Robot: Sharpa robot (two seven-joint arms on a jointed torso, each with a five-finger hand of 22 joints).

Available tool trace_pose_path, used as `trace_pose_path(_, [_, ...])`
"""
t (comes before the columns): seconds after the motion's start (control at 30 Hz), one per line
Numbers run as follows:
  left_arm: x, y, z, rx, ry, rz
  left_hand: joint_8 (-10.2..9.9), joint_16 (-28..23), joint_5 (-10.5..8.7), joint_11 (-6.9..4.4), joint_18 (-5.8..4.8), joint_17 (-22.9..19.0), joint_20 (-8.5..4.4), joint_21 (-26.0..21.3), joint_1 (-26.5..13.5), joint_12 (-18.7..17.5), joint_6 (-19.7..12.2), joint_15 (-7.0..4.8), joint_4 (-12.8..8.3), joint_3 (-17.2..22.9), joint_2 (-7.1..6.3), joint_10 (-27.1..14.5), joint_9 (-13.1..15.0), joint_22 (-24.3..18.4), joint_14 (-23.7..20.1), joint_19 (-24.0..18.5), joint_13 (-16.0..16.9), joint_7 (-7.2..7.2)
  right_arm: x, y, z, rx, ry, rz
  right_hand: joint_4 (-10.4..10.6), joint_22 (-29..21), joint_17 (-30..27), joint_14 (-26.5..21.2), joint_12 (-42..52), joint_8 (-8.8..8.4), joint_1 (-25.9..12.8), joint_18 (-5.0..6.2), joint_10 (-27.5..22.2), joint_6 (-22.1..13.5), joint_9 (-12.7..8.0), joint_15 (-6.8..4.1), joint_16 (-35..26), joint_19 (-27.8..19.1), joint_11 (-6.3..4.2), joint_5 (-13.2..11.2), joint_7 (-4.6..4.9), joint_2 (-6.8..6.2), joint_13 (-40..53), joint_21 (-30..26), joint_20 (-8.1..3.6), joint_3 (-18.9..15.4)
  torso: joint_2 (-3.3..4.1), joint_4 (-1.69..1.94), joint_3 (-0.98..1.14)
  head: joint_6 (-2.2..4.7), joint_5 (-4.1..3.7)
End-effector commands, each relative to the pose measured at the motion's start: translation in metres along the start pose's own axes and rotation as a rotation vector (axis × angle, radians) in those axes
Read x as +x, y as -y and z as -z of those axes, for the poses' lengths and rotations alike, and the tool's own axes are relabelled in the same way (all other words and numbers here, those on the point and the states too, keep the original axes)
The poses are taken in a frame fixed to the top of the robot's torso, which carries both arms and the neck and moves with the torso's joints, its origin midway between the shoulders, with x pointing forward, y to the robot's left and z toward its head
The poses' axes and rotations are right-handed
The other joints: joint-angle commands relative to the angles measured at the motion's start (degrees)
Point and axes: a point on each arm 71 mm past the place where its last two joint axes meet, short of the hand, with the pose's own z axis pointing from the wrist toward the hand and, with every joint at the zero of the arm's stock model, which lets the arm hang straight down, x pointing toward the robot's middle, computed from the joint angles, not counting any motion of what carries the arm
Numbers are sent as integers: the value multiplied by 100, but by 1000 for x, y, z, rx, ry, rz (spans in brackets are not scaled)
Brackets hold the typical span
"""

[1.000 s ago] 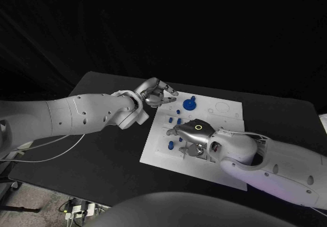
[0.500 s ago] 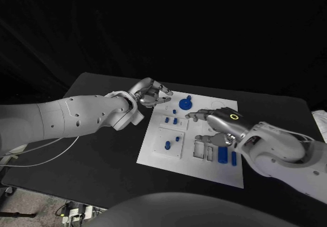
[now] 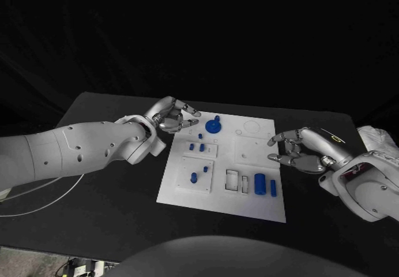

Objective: Assemble the parts on the task board

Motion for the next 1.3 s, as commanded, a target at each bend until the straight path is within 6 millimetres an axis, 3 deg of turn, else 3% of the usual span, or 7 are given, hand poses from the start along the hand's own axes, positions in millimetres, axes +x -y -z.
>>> trace_pose_path(0.03, [1, 2, 1, 25, 12, 7, -24, -2, 21, 11, 109, 4, 5, -26, 19, 34, 4, 3, 13, 20, 40, 39, -3, 814, -30, -36, 3, 25, 10, 12, 2, 174, -138, -67, 261, 734, 1832, 1074, 1285, 183, -629, -248, 1130, 295, 124, -104, 810, 775, -71, -38, -136, 142, 1901, 1106, -72, -243, -20, -53, -24, 0, -167])
trace_pose_path(0.1, [2, 2, 1, 26, 11, 9, -23, -2, 24, 12, 109, 3, 5, -25, 18, 37, 4, 4, 13, 21, 43, 44, -3, 815, -30, -36, 4, 25, 13, 16, 1, 239, -203, -63, 374, 904, 2602, 1538, 1787, 265, -1012, -358, 1724, 479, 212, -141, 1052, 1178, -91, -106, -189, 207, 2827, 1766, -141, -401, -32, -42, -23, 0, -218])
trace_pose_path(0.2, [4, 2, 1, 28, 9, 11, -23, -2, 28, 14, 109, 2, 6, -25, 17, 41, 5, 4, 13, 23, 47, 51, -3, 815, -31, -36, 5, 25, 15, 18, -3, 316, -286, -46, 370, 1115, 2616, 1547, 1854, 325, -1433, -517, 1821, 741, 320, -198, 1055, 1706, -195, -210, -256, 292, 2966, 2619, -217, -562, -36, -18, -19, 0, -289])
trace_pose_path(0.37, [4, 2, 1, 30, 10, 13, -23, -2, 30, 15, 109, 1, 6, -27, 17, 42, 4, 5, 14, 23, 49, 54, -3, 815, -31, -36, 5, 26, 15, 14, -14, 403, -399, -8, 378, 1253, 2616, 1547, 1854, 315, -1834, -624, 1821, 1108, 384, -312, 1055, 2032, -307, -310, -375, 358, 2966, 3138, -330, -698, -34, -5, -15, 0, -317])
trace_pose_path(0.77, [6, 7, -2, 78, 37, 24, 13, 28, 60, 20, 107, 24, 17, -25, -18, 109, 66, 16, 12, 27, 76, 153, 12, 820, -24, -30, 16, 18, 27, 6, -46, 583, -808, 133, 390, 1238, 2616, 1547, 1854, -118, -2360, -617, 1821, 1268, 115, -362, 1055, 2019, -298, -791, -355, 343, 2966, 3162, -394, -872, -48, 33, -18, 0, -421])
trace_pose_path(1.13, [10, 9, -5, 82, 32, 27, 27, 33, 66, 22, 108, 26, 18, -33, -15, 122, 90, 17, 10, 29, 77, 170, 18, 819, -24, -32, 16, 5, 33, -3, -65, 597, -924, 229, 283, 1204, 2616, 1547, 1854, -305, -2232, -594, 1821, 1392, -47, -369, 1055, 1973, -324, -489, -366, 312, 2966, 3089, -403, -824, -52, 56, -44, 0, -458])
trace_pose_path(1.3, [10, 8, -6, 74, 29, 29, 29, 32, 66, 22, 108, 22, 18, -36, -15, 124, 94, 17, 10, 29, 75, 172, 19, 819, -25, -33, 16, 4, 34, -4, -73, 601, -921, 229, 284, 1170, 2616, 1547, 1854, -402, -2241, -570, 1821, 1332, -102, -343, 1055, 1909, -304, -422, -339, 286, 2966, 2997, -384, -831, -46, 41, -30, 0, -455])
